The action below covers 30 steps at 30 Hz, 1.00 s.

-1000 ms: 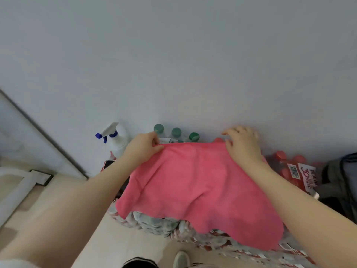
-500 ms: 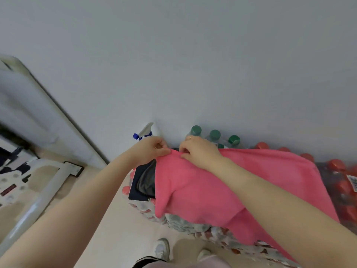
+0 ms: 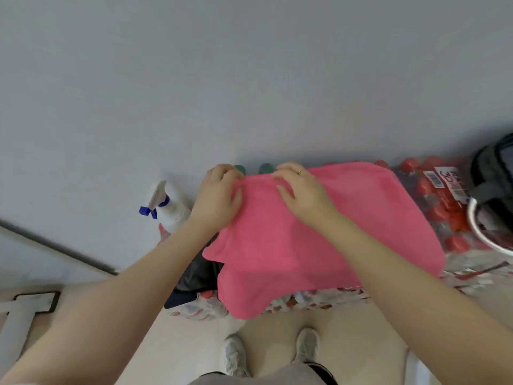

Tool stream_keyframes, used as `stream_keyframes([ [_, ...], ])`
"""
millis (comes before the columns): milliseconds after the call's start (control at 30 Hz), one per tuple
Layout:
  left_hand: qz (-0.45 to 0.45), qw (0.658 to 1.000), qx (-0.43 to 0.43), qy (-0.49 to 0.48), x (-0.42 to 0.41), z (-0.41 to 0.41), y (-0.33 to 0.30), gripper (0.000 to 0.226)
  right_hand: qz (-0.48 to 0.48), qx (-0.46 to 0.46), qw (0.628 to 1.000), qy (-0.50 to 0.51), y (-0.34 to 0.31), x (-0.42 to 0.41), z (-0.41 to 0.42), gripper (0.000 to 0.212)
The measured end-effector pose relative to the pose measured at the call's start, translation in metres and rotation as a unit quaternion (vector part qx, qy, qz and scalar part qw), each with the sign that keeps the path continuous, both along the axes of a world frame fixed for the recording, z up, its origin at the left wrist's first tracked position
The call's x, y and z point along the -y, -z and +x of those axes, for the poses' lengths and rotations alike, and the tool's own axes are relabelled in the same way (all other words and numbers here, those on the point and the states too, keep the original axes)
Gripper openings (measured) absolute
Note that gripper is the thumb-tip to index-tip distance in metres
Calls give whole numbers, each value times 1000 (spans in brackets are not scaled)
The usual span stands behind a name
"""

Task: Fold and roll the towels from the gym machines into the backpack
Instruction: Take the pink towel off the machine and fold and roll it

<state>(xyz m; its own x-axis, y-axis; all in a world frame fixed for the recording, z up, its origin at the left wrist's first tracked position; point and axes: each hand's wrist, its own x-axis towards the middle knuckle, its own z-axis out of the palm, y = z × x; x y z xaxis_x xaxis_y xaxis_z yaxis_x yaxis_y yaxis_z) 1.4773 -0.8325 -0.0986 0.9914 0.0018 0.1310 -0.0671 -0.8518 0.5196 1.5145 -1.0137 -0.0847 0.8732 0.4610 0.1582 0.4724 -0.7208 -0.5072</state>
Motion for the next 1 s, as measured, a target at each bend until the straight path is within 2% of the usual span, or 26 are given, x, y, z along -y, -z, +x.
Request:
stream_keyframes([
  [67, -2, 997, -14, 77, 22, 2, 3, 48, -17, 30, 998, 51, 1, 43, -5, 26],
  [167, -4, 988, -14, 155, 64, 8, -3, 46, -43, 24, 987, 154, -1, 110, 2, 23],
  [267, -3, 975, -20, 221, 107, 13, -12, 48, 1, -35, 968, 249, -8, 162, 14, 26],
  [400, 24, 967, -35, 251, 164, 24, -13, 45, 66, -146, 939, 305, -6, 198, 30, 33],
  [500, 64, 971, -85, 213, 199, 33, -5, 54, 102, -224, 922, 300, 4, 209, 48, 27],
  [667, 74, 980, -154, 103, 224, 42, 5, 66, 60, -320, 918, 227, 7, 213, 69, 24],
  [800, 114, 976, -175, 56, 234, 41, 8, 71, -25, -296, 941, 161, -1, 223, 77, 30],
  [867, 132, 974, -180, 32, 245, 40, 7, 74, -83, -249, 958, 115, -10, 228, 80, 17],
  [933, 137, 972, -188, 10, 257, 41, 4, 76, -48, -254, 962, 89, -21, 234, 83, 9],
  [1000, 132, 971, -197, -7, 266, 44, 2, 79, 35, -301, 950, 79, -34, 242, 87, 9],
])
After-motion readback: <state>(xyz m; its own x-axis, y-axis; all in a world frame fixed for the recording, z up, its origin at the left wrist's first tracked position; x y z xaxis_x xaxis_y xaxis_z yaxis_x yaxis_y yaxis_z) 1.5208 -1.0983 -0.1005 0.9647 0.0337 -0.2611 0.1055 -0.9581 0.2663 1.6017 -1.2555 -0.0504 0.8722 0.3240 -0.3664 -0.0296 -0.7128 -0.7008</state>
